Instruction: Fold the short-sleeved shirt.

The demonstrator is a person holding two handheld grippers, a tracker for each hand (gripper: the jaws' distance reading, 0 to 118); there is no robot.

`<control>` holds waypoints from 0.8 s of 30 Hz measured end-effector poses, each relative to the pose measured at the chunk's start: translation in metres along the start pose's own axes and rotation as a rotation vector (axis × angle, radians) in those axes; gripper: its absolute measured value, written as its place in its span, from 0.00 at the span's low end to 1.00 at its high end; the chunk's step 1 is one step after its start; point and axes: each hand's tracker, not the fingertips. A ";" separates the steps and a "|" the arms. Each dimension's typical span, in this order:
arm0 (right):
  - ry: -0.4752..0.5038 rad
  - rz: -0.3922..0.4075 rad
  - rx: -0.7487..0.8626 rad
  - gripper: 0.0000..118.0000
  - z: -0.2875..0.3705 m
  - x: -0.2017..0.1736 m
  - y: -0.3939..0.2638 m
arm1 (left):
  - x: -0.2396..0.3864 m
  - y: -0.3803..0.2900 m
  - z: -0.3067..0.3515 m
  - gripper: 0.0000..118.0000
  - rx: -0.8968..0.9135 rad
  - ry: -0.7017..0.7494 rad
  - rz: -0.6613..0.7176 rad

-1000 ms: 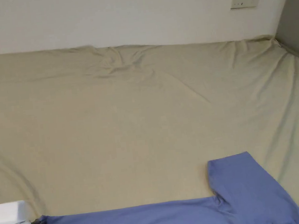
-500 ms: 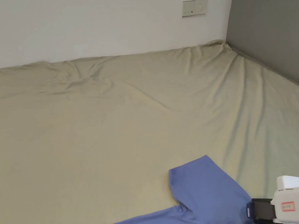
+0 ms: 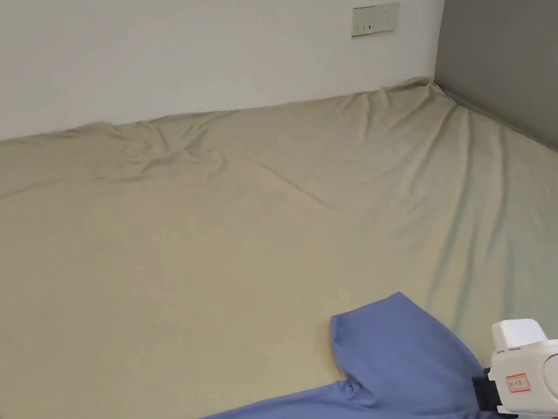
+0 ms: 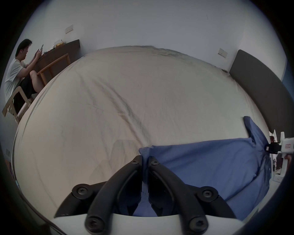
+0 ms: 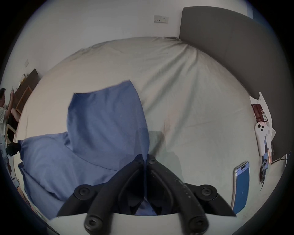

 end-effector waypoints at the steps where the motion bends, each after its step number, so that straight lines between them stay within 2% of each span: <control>1: 0.004 0.000 0.016 0.03 0.009 0.000 -0.001 | -0.002 0.000 0.008 0.06 0.013 -0.005 0.002; 5: 0.022 0.024 0.117 0.03 0.059 0.002 -0.017 | -0.017 -0.009 0.058 0.06 0.095 -0.018 0.047; 11: 0.067 -0.056 0.214 0.03 0.124 0.019 -0.077 | -0.043 -0.058 0.130 0.06 0.177 -0.050 0.160; 17: 0.042 -0.116 0.173 0.03 0.153 0.030 -0.153 | -0.058 -0.136 0.161 0.06 0.109 0.024 0.228; 21: 0.014 -0.165 0.132 0.03 0.157 0.030 -0.192 | -0.073 -0.174 0.165 0.05 0.063 0.035 0.357; 24: 0.001 -0.165 0.088 0.03 0.149 0.025 -0.205 | -0.074 -0.184 0.158 0.05 0.024 0.095 0.333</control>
